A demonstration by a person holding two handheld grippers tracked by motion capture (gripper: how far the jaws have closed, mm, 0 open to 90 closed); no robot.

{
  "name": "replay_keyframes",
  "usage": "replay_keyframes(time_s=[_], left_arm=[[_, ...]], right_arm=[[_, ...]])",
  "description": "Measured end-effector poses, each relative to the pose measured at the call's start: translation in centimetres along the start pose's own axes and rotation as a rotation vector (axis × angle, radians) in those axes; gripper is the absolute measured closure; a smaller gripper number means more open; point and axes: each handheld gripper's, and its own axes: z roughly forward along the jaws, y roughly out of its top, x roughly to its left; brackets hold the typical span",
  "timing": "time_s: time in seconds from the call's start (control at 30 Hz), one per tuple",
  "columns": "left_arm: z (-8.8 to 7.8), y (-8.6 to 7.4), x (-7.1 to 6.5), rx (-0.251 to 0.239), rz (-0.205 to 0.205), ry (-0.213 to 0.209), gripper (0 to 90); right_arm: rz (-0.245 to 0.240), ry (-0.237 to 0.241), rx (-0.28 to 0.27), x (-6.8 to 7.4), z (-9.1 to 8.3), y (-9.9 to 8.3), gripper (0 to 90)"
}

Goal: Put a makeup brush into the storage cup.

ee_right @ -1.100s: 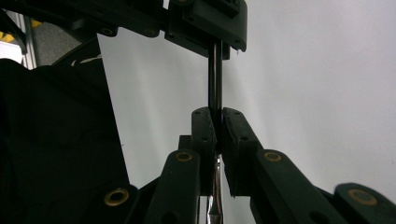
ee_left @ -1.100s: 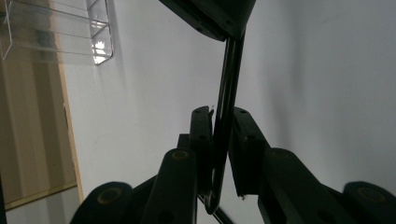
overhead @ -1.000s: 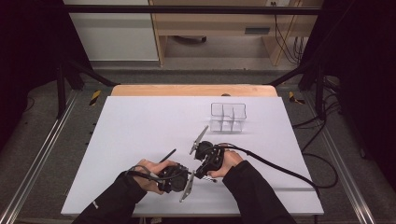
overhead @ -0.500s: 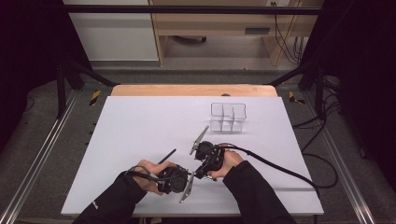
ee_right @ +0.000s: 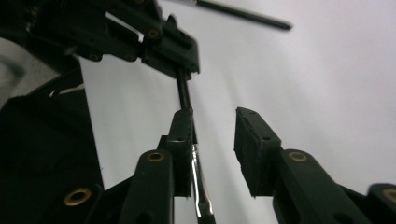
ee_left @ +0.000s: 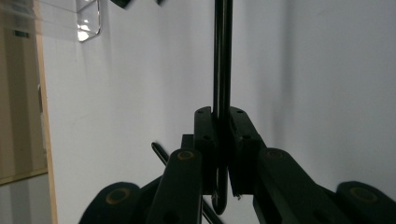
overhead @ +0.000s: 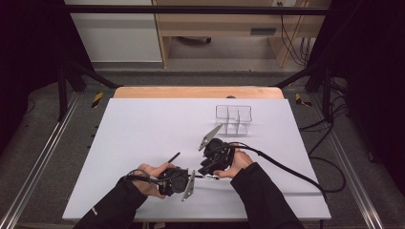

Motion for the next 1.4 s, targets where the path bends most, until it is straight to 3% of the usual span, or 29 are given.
replay_keyframes(time_s=[0.5, 0.67, 0.97, 1.4], left_arm=[[-0.2, -1.5, -0.1, -0.011, -0.109, -0.025, 82.8], [-0.3, -1.9, 0.2, -0.034, -0.173, -0.036, 82.9], [-0.3, -2.5, 0.2, -0.057, -0.256, -0.047, 82.8], [-0.3, -3.5, 0.2, -0.118, -0.431, -0.039, 82.9]], right_arm=[[0.096, -0.159, -0.214, -1.2, -3.1, -1.7, 43.6], [0.132, -0.201, -0.279, -1.4, -3.9, -2.6, 36.7], [0.171, -0.265, -0.366, -1.6, -4.8, -4.1, 25.7], [0.230, -0.306, -0.436, -1.4, -5.2, -6.3, 16.5]])
